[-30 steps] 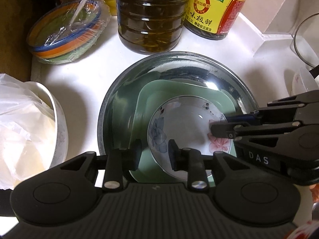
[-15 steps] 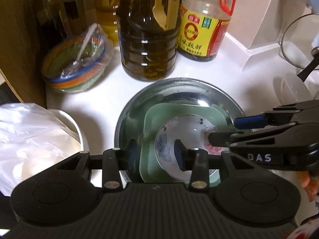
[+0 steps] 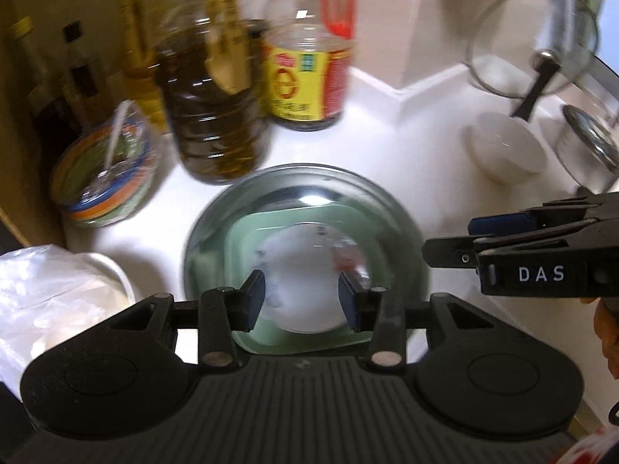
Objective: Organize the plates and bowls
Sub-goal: 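Open the left gripper and lift it away from the saucer, then move the left gripper toward the cream bowl beside the white floral bowl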
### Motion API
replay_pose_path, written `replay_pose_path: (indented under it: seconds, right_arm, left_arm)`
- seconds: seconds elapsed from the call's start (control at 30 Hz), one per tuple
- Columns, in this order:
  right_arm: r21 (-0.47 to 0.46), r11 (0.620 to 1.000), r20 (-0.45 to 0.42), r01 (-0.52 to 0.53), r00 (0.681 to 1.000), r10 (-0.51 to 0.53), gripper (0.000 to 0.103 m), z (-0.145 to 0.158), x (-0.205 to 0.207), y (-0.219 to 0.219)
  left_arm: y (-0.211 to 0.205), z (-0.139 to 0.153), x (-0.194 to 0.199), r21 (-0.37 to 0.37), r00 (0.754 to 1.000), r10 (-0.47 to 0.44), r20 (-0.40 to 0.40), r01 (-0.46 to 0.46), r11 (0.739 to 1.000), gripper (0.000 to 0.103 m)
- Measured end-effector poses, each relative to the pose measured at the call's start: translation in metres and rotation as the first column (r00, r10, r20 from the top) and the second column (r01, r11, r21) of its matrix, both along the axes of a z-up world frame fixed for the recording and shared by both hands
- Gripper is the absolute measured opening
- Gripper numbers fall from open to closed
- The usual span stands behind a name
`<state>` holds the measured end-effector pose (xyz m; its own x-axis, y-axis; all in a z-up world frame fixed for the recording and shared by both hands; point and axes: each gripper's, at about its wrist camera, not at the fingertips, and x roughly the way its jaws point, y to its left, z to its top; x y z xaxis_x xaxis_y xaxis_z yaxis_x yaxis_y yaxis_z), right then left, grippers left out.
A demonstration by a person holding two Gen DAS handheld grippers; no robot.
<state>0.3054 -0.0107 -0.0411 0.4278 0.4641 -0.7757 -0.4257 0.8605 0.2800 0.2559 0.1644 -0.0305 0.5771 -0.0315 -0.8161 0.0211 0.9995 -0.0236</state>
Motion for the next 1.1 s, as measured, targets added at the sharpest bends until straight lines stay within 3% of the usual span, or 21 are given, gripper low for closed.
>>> replay_pose_path:
  seconds: [0.4, 0.93, 1.1]
  right_arm:
    - [-0.006, 0.988, 0.013, 0.154, 0.988, -0.154, 0.055, 0.007, -0.043, -0.077]
    - [-0.001, 0.978, -0.002, 0.207, 0.978, -0.207, 0.054, 0.007, -0.090, -0.193]
    - [0.013, 0.977, -0.005, 0.214, 0.977, -0.214, 0.055, 0.001, -0.097, -0.221]
  left_arm:
    - [-0.073, -0.003, -0.007, -0.024, 0.987, -0.163, 0.000, 0.163, 0.986, 0.038]
    - [-0.187, -0.002, -0.029, -0.021, 0.980, -0.201, 0.013, 0.201, 0.979, 0.040]
    - [-0.212, -0.005, -0.035, -0.011, 0.981, -0.195, 0.015, 0.195, 0.981, 0.047]
